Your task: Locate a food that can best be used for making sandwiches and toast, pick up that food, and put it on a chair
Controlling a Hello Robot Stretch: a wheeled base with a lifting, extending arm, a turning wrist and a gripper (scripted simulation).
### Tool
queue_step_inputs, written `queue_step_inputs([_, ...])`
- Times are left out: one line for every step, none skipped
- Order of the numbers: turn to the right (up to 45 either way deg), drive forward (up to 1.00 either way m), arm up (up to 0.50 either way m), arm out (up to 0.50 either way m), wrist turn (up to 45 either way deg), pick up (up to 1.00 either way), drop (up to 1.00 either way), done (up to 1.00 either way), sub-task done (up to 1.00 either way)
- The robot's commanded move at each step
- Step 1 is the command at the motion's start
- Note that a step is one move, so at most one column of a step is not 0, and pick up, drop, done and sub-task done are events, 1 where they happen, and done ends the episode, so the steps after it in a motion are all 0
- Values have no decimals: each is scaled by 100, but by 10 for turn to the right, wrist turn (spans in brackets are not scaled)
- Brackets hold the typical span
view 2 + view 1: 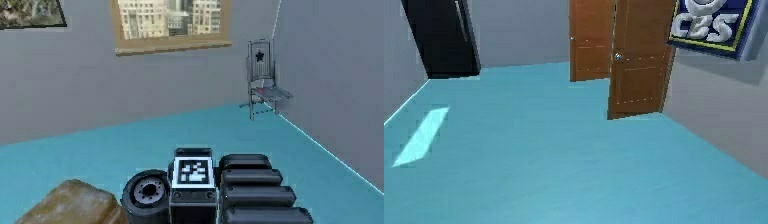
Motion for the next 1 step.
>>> queue_step_inputs([0,100,0,0,0,0,0,0,0])
